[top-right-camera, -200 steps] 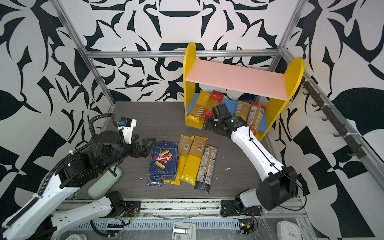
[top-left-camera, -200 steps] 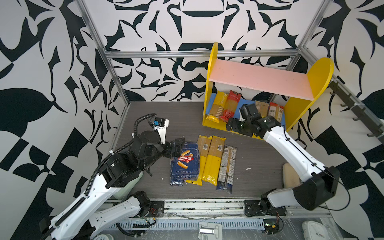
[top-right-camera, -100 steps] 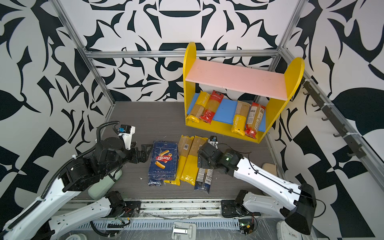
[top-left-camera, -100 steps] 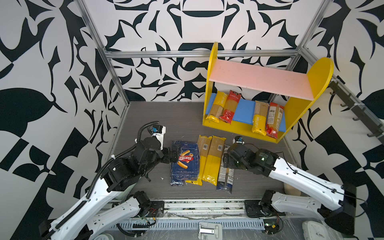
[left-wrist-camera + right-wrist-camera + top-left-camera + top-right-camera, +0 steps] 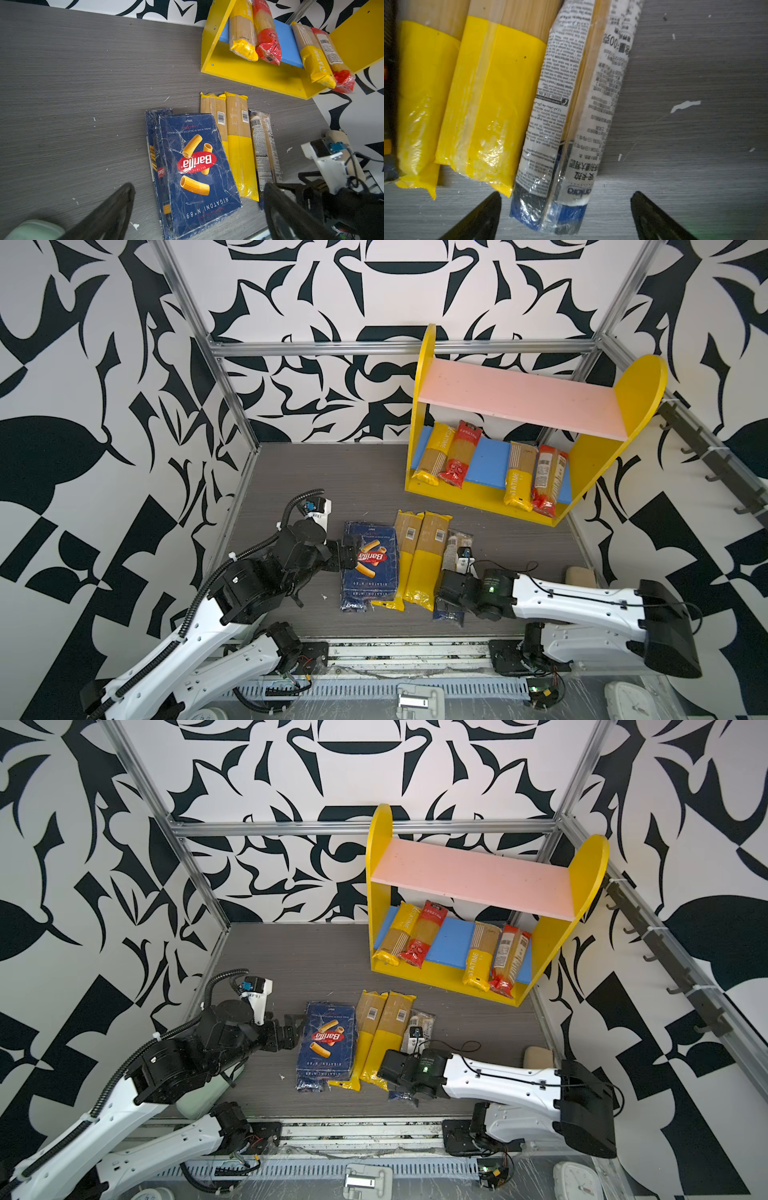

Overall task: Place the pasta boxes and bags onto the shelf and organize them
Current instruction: 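Lower the right gripper onto the clear white-labelled spaghetti bag and grasp it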

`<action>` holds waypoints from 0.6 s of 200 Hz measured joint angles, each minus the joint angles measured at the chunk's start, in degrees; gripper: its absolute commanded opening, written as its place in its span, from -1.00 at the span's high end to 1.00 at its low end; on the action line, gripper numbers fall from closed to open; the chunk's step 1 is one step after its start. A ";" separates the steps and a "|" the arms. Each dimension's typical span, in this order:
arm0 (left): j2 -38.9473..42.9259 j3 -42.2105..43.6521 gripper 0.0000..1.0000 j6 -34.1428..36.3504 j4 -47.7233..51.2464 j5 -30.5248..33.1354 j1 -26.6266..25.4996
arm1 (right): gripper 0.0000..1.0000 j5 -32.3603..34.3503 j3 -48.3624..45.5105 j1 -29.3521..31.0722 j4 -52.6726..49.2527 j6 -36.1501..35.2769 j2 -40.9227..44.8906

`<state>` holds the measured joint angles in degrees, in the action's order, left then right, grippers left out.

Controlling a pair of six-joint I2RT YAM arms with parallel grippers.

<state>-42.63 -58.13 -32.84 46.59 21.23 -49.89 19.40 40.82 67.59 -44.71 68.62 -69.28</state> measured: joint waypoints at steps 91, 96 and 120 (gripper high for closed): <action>0.85 0.17 -0.98 -0.22 0.42 0.42 0.00 | -0.98 -1.99 -5.49 0.00 9.03 2.86 -6.93; 0.81 0.22 -0.98 -0.22 0.42 0.44 0.00 | -0.98 -2.16 -5.84 0.00 9.84 3.08 -7.15; 0.46 0.42 -0.98 -0.20 0.37 0.44 0.00 | -0.98 -2.71 -6.62 0.00 12.26 3.48 -8.00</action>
<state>-42.17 -57.71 -33.04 46.96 21.67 -49.89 16.69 34.20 67.59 -32.45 72.10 -77.28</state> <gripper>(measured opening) 0.992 0.991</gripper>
